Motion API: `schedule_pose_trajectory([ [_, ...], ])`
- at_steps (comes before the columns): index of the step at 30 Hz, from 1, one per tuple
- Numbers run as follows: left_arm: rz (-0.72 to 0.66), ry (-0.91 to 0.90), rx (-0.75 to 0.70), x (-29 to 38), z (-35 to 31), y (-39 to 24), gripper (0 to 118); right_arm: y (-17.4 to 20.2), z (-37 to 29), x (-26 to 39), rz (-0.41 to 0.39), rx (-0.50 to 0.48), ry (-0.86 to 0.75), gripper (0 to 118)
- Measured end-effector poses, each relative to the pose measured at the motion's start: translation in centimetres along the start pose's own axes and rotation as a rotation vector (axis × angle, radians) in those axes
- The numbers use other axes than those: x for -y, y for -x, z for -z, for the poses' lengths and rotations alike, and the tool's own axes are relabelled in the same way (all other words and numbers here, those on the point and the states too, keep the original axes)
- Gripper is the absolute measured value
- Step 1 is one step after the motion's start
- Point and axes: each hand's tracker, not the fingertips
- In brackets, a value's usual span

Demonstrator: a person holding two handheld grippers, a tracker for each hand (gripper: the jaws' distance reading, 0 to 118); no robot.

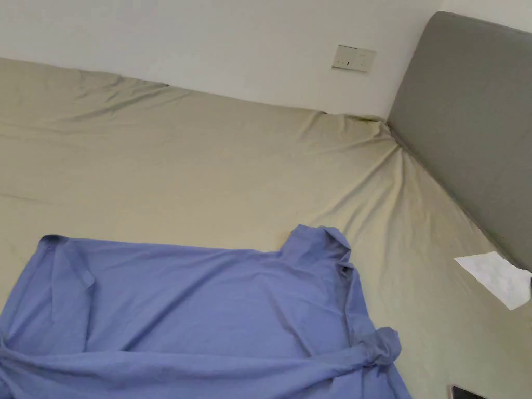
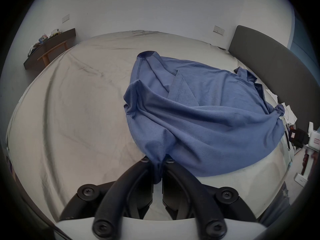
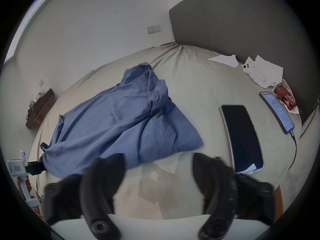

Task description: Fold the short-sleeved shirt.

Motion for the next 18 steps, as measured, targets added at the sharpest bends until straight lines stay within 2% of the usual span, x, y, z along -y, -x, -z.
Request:
schedule_pose_trajectory([
  [6, -0.034, -0.002, 0.005, -0.4, -0.8, -0.2, 8, -1.2, 4.1, -1.2, -0.016, 0.042, 0.055, 94],
  [7, -0.038, 0.002, 0.008, -0.4, -0.8, -0.2, 8, -1.3, 4.8, -1.3, -0.017, 0.042, 0.062, 90],
  [8, -0.045, 0.006, 0.008, -0.6, -0.9, -0.3, 8, -1.4, 5.5, -1.4, -0.017, 0.039, 0.071, 83],
  [9, -0.057, 0.011, 0.008, -0.7, -0.9, -0.4, 8, -1.3, 5.9, -1.6, -0.015, 0.032, 0.081, 66],
  [10, -0.065, 0.012, 0.006, -0.8, -0.9, -0.5, 8, -1.2, 6.2, -1.7, -0.013, 0.025, 0.083, 58],
  [11, -0.074, 0.014, 0.005, -0.8, -1.0, -0.6, 8, -0.7, 5.9, -1.9, -0.04, 0.037, 0.092, 48],
  [12, -0.082, 0.012, 0.002, -0.9, -1.1, -0.7, 8, -0.5, 5.3, -2.0, -0.086, -0.003, 0.054, 35],
  [13, -0.092, 0.007, -0.005, -0.9, -1.3, -0.8, 8, -0.4, 5.1, -2.2, -0.08, -0.039, 0.039, 14],
  [14, -0.105, 0.004, -0.011, -0.8, -1.6, -0.9, 8, 0.0, 4.8, -2.3, -0.058, -0.015, 0.058, 13],
  [17, -0.132, -0.019, -0.012, -0.5, -2.9, -0.9, 7, 0.8, 3.8, -2.2, -0.123, 0.024, 0.057, 13],
  [18, -0.14, -0.031, -0.008, -0.4, -3.5, -0.9, 7, 0.8, 3.4, -2.2, -0.122, 0.018, 0.066, 13],
])
